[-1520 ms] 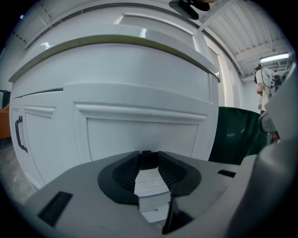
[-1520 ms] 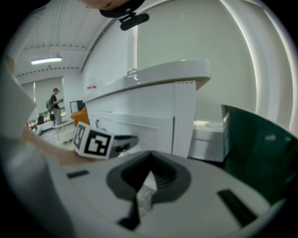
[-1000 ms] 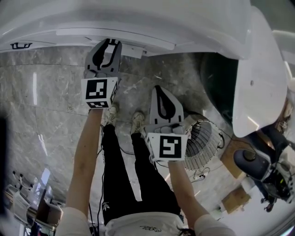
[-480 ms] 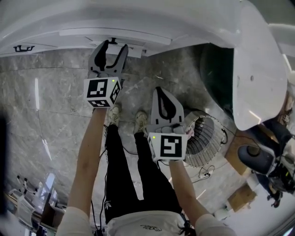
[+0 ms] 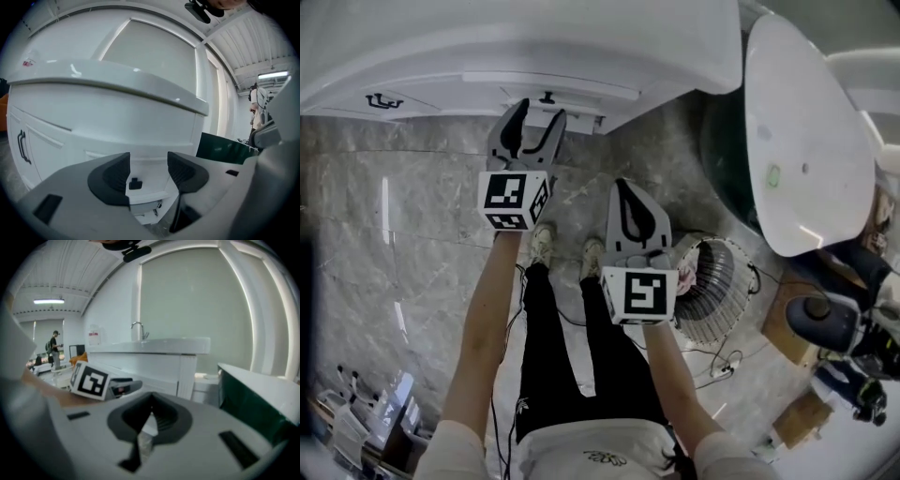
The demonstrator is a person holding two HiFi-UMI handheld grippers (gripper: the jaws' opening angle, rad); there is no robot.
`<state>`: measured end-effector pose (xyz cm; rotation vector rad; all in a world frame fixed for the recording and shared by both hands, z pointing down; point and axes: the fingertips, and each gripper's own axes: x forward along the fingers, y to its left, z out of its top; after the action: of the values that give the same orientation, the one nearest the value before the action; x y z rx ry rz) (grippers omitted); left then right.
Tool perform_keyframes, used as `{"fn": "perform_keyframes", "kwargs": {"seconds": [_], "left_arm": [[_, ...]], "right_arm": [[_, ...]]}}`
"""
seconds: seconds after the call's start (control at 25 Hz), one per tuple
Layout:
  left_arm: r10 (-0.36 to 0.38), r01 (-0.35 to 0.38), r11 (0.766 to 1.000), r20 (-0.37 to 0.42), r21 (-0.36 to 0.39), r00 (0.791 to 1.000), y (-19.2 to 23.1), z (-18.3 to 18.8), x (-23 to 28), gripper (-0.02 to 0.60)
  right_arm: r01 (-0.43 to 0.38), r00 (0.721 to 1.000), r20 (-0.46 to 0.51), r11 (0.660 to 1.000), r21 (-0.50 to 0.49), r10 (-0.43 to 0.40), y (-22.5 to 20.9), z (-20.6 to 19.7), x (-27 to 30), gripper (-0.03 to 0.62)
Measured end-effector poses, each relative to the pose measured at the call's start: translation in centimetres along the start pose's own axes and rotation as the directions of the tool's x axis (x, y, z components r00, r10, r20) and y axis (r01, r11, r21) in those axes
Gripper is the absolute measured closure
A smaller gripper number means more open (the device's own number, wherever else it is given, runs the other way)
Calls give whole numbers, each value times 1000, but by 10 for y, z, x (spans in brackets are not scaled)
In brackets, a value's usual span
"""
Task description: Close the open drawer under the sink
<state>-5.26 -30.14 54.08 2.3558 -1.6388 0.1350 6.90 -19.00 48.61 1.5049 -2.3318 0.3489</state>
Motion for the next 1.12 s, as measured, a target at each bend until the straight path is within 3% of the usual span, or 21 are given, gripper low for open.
{"fn": "perform_keyframes", "kwargs": {"seconds": [0.12, 0.28, 0.48, 0.6, 0.76, 0.92, 1.04, 1.12], "left_arm": [[1, -2, 999, 40, 40, 999, -16, 54, -26, 325], [-39, 18, 990, 145, 142, 989, -37, 157, -62, 368], [-43, -13, 983, 304, 180, 952, -61, 291, -125, 403], [-28, -41, 982, 361, 182, 932, -76, 343, -166, 444], [19, -107, 974, 395, 202, 918, -95, 380, -218, 550], [84, -179, 966, 427, 187, 900, -120, 388, -271, 560], [120, -241, 945, 453, 220, 884, -146, 382, -307, 560], [127, -258, 933, 438, 253, 890, -162, 369, -322, 560]], "right_arm": [[13, 999, 49, 1000, -4, -13, 3, 39, -21, 565], [5, 992, 130, 999, -53, 2, 15, 113, -40, 565], [15, 965, 263, 998, -53, -1, 27, 227, -77, 565], [3, 949, 314, 999, -46, 12, 37, 270, -110, 565], [-19, 932, 360, 996, -86, 49, 55, 298, -154, 565], [-73, 907, 408, 993, -98, 106, 71, 312, -196, 565], [-110, 889, 430, 986, -126, 154, 84, 311, -222, 565], [-123, 884, 432, 980, -155, 179, 88, 304, -237, 565]]}}
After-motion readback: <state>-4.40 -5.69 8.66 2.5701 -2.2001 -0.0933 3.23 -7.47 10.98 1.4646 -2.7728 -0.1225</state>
